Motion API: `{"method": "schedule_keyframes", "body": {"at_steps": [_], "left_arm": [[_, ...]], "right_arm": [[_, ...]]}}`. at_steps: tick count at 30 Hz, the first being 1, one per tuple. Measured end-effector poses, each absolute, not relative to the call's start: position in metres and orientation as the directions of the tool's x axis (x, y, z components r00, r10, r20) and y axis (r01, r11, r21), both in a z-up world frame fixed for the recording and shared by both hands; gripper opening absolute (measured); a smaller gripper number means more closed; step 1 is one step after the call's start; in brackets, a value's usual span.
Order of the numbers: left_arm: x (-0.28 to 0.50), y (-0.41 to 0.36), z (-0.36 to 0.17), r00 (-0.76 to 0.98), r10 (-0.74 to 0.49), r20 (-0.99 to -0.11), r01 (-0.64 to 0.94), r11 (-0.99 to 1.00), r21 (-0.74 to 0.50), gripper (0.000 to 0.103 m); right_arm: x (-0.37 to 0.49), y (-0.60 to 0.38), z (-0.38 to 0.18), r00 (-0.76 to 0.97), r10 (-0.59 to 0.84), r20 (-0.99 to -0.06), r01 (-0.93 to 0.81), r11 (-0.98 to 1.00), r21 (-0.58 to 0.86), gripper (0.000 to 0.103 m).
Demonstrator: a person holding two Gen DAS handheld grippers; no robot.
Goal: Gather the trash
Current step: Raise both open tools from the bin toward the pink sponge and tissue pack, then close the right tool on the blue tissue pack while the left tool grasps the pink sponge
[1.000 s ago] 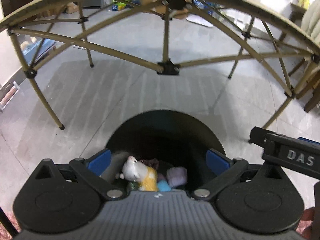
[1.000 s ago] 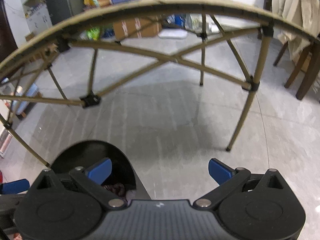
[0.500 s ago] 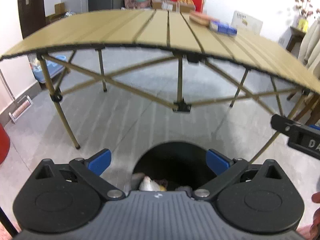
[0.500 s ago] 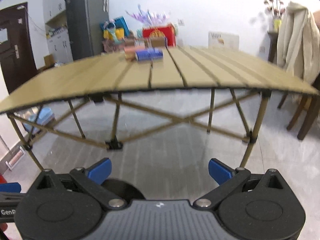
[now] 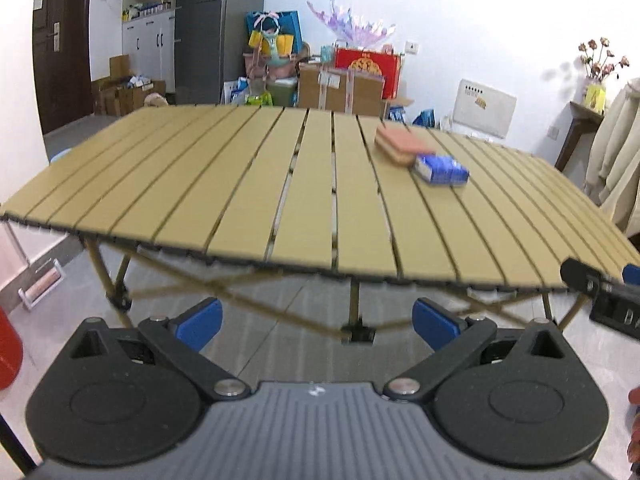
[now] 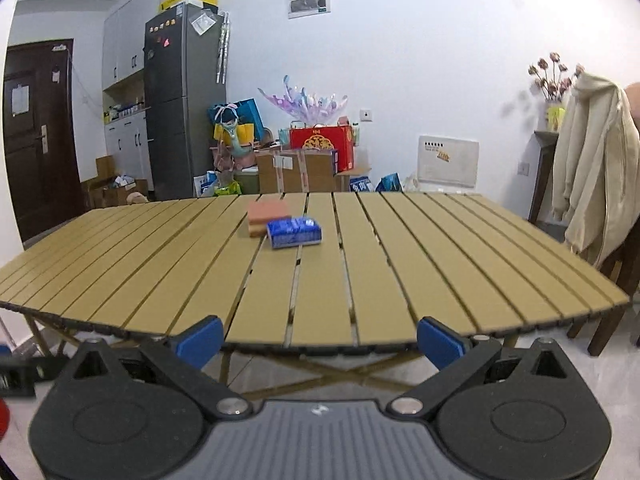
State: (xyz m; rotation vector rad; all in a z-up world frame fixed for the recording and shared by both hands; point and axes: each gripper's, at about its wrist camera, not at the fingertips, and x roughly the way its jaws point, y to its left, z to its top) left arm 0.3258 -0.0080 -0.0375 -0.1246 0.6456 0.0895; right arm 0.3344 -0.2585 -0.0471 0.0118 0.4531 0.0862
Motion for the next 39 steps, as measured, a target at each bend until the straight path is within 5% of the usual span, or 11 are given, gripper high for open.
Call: {"method": "schedule_keyframes", "body": {"at_steps": [18,36,38,39], "left_arm": [[0.467,0.026,-0.029,0.791,0.066,-0.608,-0.152,0.984,-0.091,0.103],[0.54,0.048,-0.053,0.756,0.03,-0.654,-0.161,0.977,-0.141,0.103],[0.547,0.041,-0.052,0.757,0.014,-0.654,-0.148,0.977,-0.15,0.103],[0.55,0.037,-0.051,0.759,0.011,-0.651,-0.143,0.978,-0.15,0.103]], "right_arm": [[0.483,-0.261,-0.046,0.886,0.103,-0.453,-0.101,0.995,0.028,0.103],[0.673,-0.204,-0.096,0.756,0.188,-0.627,-0.157,0.982,0.106,0.103],[0.675,-0.203,-0.096,0.75,0.204,-0.629,-0.17,0.979,0.114,0.09],[0.674,-0.202,-0.095,0.756,0.195,-0.625,-0.172,0.98,0.098,0.073]]}}
